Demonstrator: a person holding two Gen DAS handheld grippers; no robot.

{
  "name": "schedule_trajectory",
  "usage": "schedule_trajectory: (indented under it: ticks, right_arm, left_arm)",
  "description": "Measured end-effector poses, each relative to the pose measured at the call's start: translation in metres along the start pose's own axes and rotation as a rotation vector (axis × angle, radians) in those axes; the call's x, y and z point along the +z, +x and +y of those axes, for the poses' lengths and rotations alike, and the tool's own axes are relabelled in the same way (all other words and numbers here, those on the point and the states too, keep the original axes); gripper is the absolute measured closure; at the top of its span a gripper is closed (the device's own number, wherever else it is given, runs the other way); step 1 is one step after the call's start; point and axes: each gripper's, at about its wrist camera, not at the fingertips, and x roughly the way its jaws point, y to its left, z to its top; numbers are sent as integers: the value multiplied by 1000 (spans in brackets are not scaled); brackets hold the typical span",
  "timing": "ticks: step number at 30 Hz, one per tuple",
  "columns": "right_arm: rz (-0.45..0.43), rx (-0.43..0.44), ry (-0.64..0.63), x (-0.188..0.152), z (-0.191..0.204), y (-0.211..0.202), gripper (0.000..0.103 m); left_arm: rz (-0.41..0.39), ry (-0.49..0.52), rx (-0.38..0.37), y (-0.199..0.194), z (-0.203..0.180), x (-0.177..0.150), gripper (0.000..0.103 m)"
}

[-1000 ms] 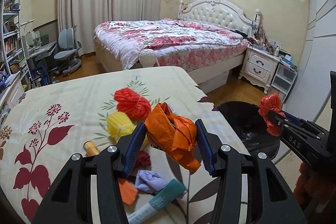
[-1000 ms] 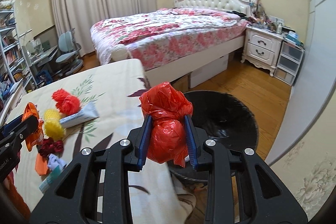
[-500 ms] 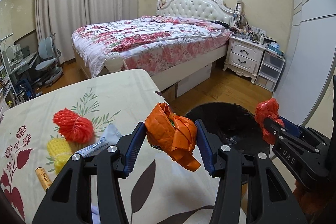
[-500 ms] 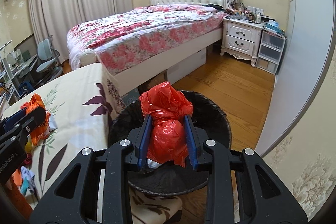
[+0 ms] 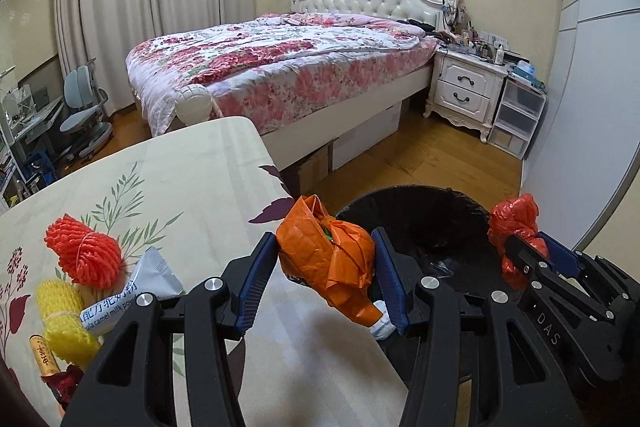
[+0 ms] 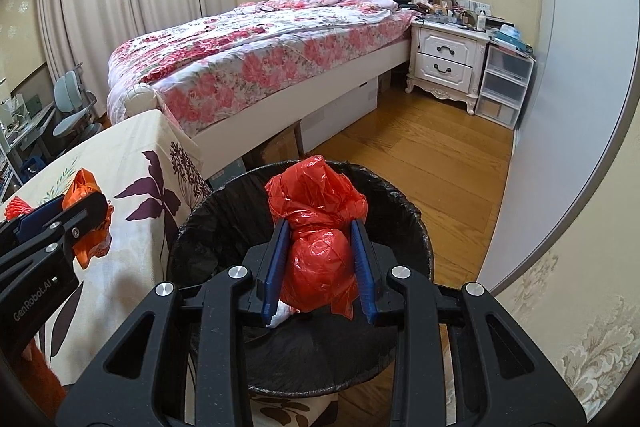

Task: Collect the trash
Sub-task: 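Carry both bags over the black bin and open both grippers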

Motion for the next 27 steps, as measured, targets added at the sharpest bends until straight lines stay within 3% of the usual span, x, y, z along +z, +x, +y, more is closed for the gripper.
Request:
schedule_trajectory:
  ticks: [27]
  right_arm:
    - [53, -30, 31, 3, -15, 38, 71]
  left_arm:
    - [69, 49, -3, 46, -27, 9, 50]
